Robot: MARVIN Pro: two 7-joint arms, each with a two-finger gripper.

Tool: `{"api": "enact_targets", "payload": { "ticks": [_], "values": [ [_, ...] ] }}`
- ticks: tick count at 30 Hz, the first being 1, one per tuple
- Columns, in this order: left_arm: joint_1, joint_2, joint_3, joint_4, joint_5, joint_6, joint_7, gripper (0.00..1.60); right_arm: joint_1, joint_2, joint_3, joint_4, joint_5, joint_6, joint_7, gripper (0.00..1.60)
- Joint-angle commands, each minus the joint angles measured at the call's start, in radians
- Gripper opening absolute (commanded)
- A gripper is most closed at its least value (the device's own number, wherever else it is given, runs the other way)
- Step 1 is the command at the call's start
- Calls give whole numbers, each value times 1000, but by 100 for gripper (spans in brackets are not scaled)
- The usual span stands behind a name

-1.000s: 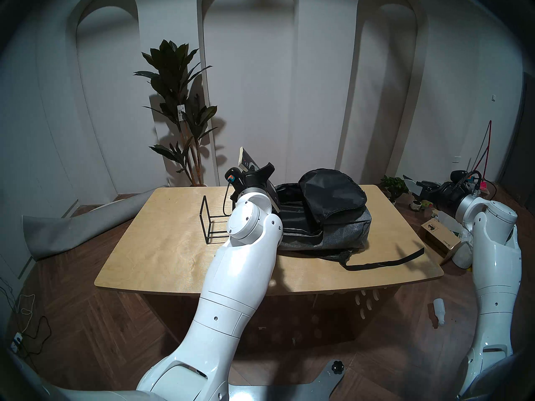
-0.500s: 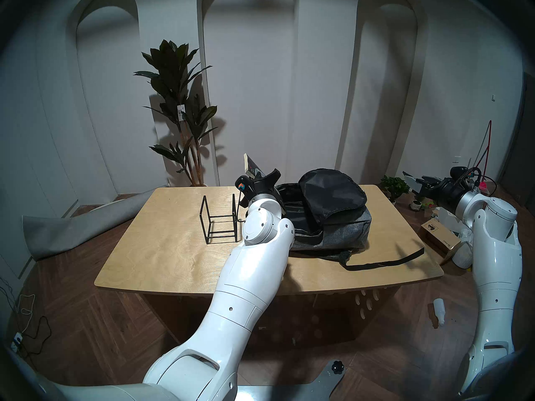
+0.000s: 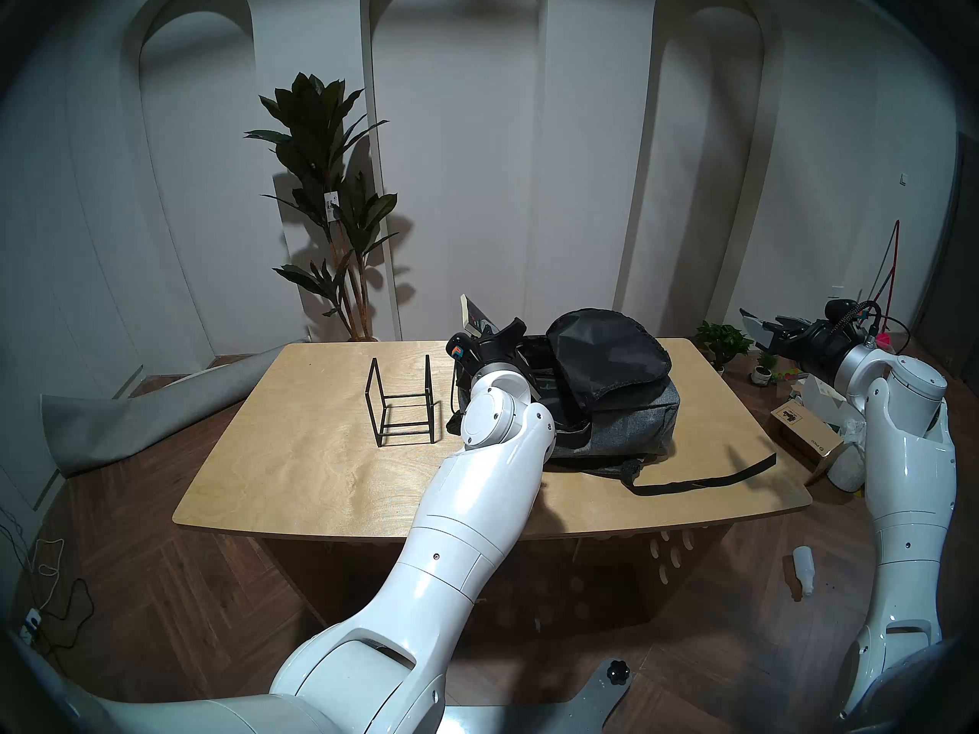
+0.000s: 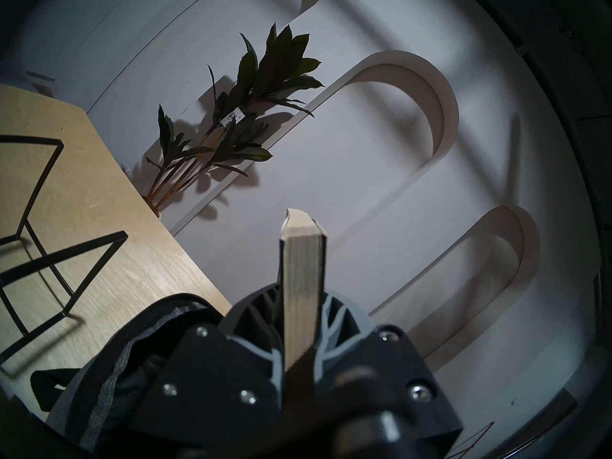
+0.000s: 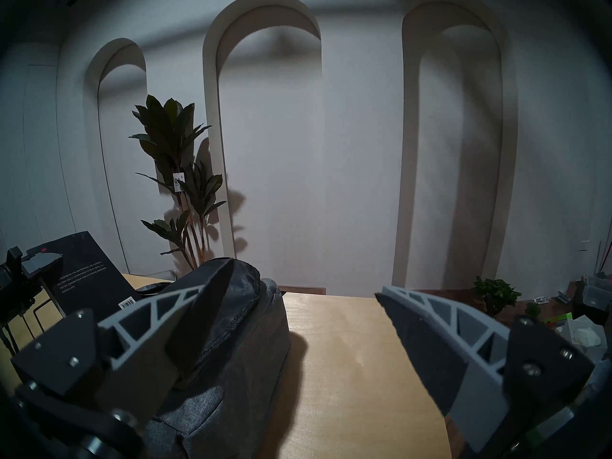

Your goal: Put the book into the bag and close the bag

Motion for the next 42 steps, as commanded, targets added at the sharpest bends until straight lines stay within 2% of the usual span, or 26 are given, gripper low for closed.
{"api": "enact_targets", "payload": {
  "ticks": [1, 10, 20, 30, 38, 39, 42],
  "values": [
    [-51, -17, 21, 18, -25, -44, -26, 0, 43, 13, -13, 4, -1, -18, 1, 160],
    [-67, -28, 59, 112, -79, -88, -36, 0, 46, 26, -38, 6, -13, -20, 9, 160],
    [-82, -40, 82, 152, -122, -114, -49, 0, 46, 32, -38, 6, -28, -28, 13, 160],
    [-96, -51, 97, 191, -185, -95, -27, 0, 43, 26, -23, -7, -35, -25, 12, 160],
    [-94, -49, 99, 189, -191, -78, 0, 0, 42, 14, -21, -27, -37, -17, -1, 160],
    [-93, -49, 91, 181, -233, -53, 4, 0, 43, 12, -21, -30, -36, -16, -4, 160],
    [-96, -45, 92, 189, -218, -48, 10, 0, 44, 6, -24, -38, -35, -12, -12, 160]
  ]
}}
